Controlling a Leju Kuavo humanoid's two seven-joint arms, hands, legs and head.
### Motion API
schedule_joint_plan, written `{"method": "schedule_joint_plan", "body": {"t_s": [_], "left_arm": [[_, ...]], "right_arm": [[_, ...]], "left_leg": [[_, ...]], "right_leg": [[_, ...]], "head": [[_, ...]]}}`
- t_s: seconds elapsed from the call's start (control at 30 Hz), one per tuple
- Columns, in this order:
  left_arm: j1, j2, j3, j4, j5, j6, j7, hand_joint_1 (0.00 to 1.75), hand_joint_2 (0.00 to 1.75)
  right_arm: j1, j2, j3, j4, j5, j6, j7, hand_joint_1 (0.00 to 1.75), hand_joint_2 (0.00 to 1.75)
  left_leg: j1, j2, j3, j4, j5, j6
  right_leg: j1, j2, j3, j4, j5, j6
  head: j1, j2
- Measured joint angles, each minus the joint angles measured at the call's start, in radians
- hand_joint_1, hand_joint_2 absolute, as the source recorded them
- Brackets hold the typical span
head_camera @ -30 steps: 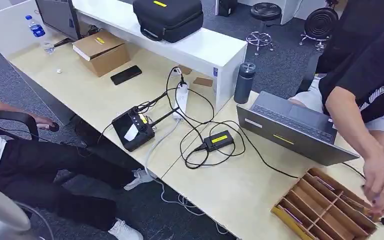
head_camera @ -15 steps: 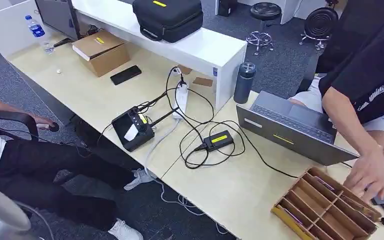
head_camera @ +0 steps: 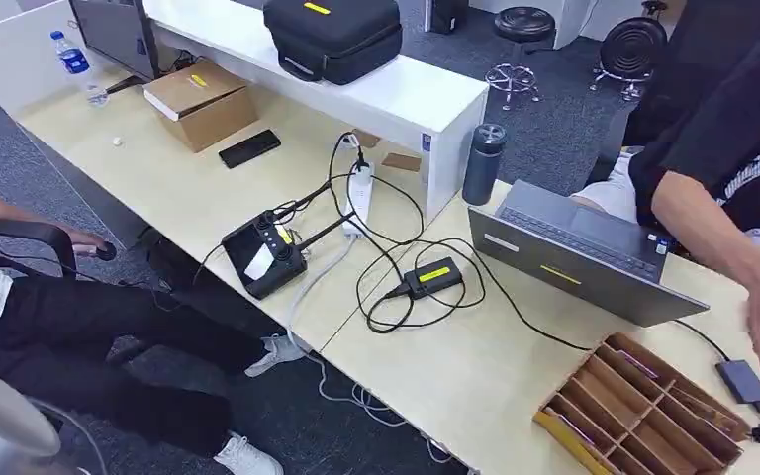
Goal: Pass the card to the sensor for recognition and then transmit it.
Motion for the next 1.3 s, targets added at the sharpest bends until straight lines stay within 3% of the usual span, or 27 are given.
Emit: {"method": "schedule_joint_plan", "body": {"t_s": [0.23, 0.27, 0.3, 0.4, 0.5, 0.63, 0.87, 1.07, 1.2, 1.3], "left_arm": [[-0.002, 0.005, -0.027, 0.011, -0.005, 0.000, 0.003, 0.00, 1.75], [-0.002, 0.006, -0.029, 0.013, -0.005, -0.001, 0.003, 0.00, 1.75], [-0.002, 0.007, -0.032, 0.013, -0.005, -0.001, 0.003, 0.00, 1.75], [-0.003, 0.007, -0.037, 0.013, -0.002, -0.001, 0.002, 0.00, 1.75], [-0.002, 0.008, -0.040, 0.014, 0.011, -0.001, -0.012, 0.00, 1.75], [0.000, 0.010, -0.040, 0.014, 0.027, -0.002, -0.024, 0.00, 1.75], [0.006, 0.010, -0.038, 0.016, 0.071, 0.003, -0.042, 0.00, 1.75], [0.016, 0.010, -0.017, 0.016, 0.101, 0.010, -0.054, 0.00, 1.75], [0.019, 0.009, -0.012, 0.016, 0.112, 0.011, -0.060, 0.00, 1.75], [0.020, 0.009, -0.003, 0.016, 0.117, 0.010, -0.060, 0.00, 1.75]], "right_arm": [[-0.193, 0.020, 0.044, 0.186, -0.049, 0.038, 0.017, 1.75, 1.75], [-0.206, 0.027, 0.048, 0.199, -0.072, 0.042, 0.005, 0.49, 1.75], [-0.214, 0.031, 0.052, 0.204, -0.099, 0.049, -0.006, 0.00, 1.75], [-0.216, 0.042, 0.057, 0.214, -0.199, 0.066, -0.047, 0.00, 1.75], [-0.196, 0.056, 0.058, 0.216, -0.471, 0.073, -0.161, 0.00, 1.75], [-0.126, 0.064, 0.059, 0.184, -0.623, 0.060, -0.263, 0.00, 1.75], [0.152, 0.064, 0.042, 0.005, -0.826, 0.055, -0.435, 0.00, 1.75], [0.439, 0.064, 0.011, -0.156, -0.846, 0.023, -0.577, 0.00, 1.75], [0.556, 0.063, 0.006, -0.221, -0.772, -0.020, -0.608, 0.00, 1.75], [0.608, 0.058, 0.008, -0.254, -0.669, -0.082, -0.595, 0.00, 1.75]], "left_leg": [[0.000, -0.002, -0.001, 0.000, 0.001, 0.001], [0.000, -0.002, -0.001, 0.000, 0.000, 0.001], [0.000, -0.001, -0.001, 0.000, 0.000, 0.001], [0.000, -0.001, -0.001, 0.000, 0.000, 0.001], [0.000, -0.002, -0.001, 0.000, 0.000, 0.001], [0.000, -0.004, -0.001, 0.000, 0.000, 0.001], [0.000, -0.005, -0.002, 0.000, -0.001, 0.001], [0.000, -0.005, -0.003, 0.000, -0.004, 0.001], [0.000, -0.004, -0.002, 0.000, -0.005, 0.000], [0.000, -0.004, -0.002, 0.000, -0.005, 0.000]], "right_leg": [[0.000, -0.001, 0.000, 0.000, 0.000, 0.000], [0.000, -0.001, 0.000, 0.000, 0.000, 0.000], [0.000, -0.001, 0.000, 0.000, 0.000, 0.000], [0.000, -0.001, -0.001, 0.000, 0.000, 0.000], [0.000, -0.001, -0.001, 0.000, 0.000, 0.000], [0.000, -0.002, -0.001, 0.000, 0.000, 0.000], [0.000, -0.005, -0.001, -0.001, -0.002, 0.000], [0.000, -0.005, -0.001, -0.001, -0.005, 0.001], [0.000, -0.004, -0.002, -0.001, -0.005, 0.001], [0.000, -0.004, -0.001, -0.001, -0.005, 0.001]], "head": [[0.000, 0.000], [-0.001, 0.000], [0.000, 0.000], [0.000, 0.000], [0.000, 0.000], [0.000, 0.000], [0.000, 0.000], [0.000, 0.000], [0.000, 0.000], [0.000, 0.000]]}}
